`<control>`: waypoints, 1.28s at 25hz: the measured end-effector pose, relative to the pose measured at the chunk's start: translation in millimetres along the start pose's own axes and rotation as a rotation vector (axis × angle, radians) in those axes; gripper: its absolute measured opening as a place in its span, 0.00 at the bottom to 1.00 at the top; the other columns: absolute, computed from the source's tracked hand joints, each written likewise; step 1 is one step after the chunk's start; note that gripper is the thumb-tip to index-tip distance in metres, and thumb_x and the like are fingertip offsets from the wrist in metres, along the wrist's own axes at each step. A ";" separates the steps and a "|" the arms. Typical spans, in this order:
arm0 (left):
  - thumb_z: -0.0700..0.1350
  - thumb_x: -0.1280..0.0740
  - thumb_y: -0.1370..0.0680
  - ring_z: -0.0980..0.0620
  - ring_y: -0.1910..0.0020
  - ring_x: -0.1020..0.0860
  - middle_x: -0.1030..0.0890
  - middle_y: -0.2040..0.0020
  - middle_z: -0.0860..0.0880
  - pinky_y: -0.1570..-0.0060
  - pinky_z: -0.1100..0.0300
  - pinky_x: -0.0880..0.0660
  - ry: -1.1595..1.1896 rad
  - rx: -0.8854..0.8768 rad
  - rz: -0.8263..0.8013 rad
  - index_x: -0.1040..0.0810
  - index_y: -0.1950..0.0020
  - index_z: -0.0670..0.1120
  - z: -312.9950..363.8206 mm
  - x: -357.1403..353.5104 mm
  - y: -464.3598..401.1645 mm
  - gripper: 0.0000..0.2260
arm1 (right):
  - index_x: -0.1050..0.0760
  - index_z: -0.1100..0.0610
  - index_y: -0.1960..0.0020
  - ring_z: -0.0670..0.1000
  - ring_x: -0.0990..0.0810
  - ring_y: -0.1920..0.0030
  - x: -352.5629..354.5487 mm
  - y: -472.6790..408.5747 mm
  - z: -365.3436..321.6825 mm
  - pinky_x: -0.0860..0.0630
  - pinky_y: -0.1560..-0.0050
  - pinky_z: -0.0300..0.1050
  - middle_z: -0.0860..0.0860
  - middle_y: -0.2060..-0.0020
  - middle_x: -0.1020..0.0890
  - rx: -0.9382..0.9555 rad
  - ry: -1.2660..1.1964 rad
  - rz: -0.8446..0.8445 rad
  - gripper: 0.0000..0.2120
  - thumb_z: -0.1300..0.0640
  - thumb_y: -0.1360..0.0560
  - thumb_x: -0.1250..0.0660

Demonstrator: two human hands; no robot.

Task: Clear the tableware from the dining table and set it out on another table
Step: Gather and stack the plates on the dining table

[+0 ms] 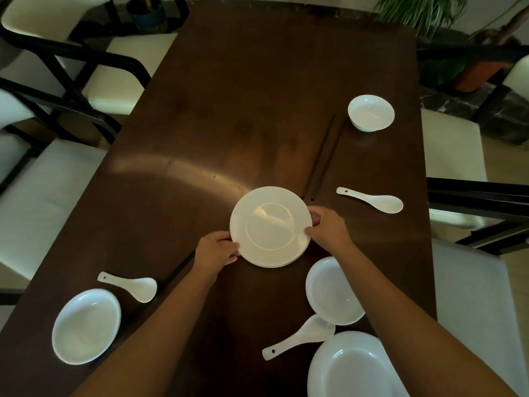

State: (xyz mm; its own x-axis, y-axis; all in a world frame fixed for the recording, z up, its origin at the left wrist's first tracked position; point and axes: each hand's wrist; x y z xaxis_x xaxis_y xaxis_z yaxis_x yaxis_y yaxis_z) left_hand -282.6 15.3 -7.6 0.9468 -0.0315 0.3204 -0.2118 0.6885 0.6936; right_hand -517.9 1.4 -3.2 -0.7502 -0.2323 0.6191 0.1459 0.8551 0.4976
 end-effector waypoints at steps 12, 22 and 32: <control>0.36 0.30 0.28 0.52 0.57 0.19 0.19 0.57 0.47 0.63 0.63 0.22 0.058 0.074 -0.059 0.25 0.53 0.48 -88.2 68.3 60.2 0.09 | 0.23 0.47 0.47 0.53 0.25 0.49 -63.2 70.2 -20.8 0.38 0.40 0.54 0.49 0.54 0.20 0.197 0.653 0.079 0.12 0.50 0.30 0.33; 0.42 0.30 0.27 0.51 0.57 0.19 0.18 0.57 0.48 0.52 0.53 0.20 -0.167 -0.102 -0.111 0.26 0.45 0.43 -145.9 101.1 96.8 0.13 | 0.30 0.49 0.38 0.53 0.28 0.40 -108.0 147.0 -14.1 0.44 0.32 0.58 0.51 0.43 0.22 0.214 0.716 0.207 0.18 0.52 0.27 0.36; 0.40 0.30 0.28 0.41 0.40 0.24 0.21 0.41 0.41 0.44 0.47 0.26 -1.162 -1.171 -0.220 0.22 0.41 0.43 -146.6 76.6 118.0 0.16 | 0.25 0.59 0.38 0.63 0.25 0.41 -143.2 311.5 88.1 0.27 0.43 0.60 0.62 0.41 0.23 -0.062 0.274 0.812 0.24 0.58 0.32 0.26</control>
State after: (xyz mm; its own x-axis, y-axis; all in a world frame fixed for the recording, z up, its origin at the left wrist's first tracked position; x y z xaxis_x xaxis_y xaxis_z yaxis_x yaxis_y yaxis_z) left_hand -199.6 200.4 4.2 0.1449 -0.3124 0.9388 0.6856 0.7158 0.1324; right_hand -421.8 341.9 9.6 -0.2173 0.3301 0.9186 0.6114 0.7796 -0.1356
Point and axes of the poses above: each hand's wrist, its own y-axis away from the middle knuckle, its own x-axis out of the back of the hand, z = x × y
